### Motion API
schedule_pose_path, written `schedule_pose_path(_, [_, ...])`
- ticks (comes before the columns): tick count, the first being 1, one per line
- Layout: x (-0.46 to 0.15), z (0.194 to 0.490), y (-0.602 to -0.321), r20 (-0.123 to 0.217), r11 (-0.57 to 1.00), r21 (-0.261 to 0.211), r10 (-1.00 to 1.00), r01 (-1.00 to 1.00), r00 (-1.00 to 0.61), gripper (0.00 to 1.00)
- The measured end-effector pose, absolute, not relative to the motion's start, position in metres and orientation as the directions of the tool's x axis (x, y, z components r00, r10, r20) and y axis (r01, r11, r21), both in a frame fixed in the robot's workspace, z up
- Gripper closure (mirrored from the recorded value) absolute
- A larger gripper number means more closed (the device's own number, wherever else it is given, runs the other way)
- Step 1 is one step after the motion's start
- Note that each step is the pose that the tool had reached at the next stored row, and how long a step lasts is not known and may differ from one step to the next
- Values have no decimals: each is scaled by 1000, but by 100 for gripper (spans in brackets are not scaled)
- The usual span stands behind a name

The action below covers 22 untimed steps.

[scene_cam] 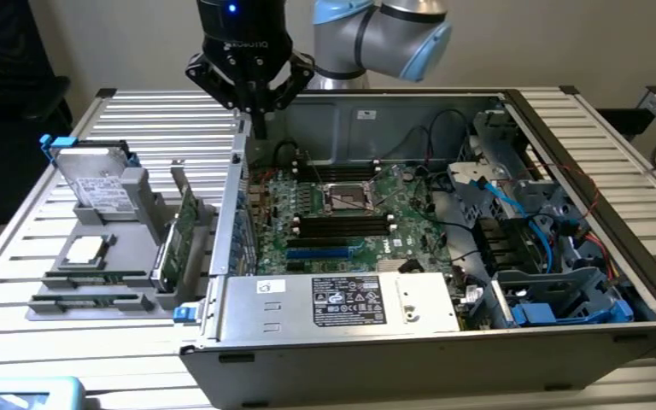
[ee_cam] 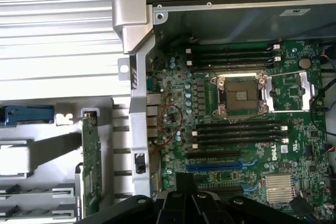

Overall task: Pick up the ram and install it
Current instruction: 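Reach for the ram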

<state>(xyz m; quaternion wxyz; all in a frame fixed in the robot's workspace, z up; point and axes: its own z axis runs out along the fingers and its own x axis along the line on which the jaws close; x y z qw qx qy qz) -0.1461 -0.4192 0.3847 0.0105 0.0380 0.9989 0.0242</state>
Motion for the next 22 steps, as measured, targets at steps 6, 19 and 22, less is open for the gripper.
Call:
schedule_pose_path(6, [-166, 384, -429, -19, 996, 49, 76, 75, -997, 89])
schedule_pose_path(19, [-203, 379, -456, -18, 996, 53, 77, 75, -997, 89])
schedule_pose_path(22, [-209, 376, -463, -16, 996, 55, 77, 76, -997, 89])
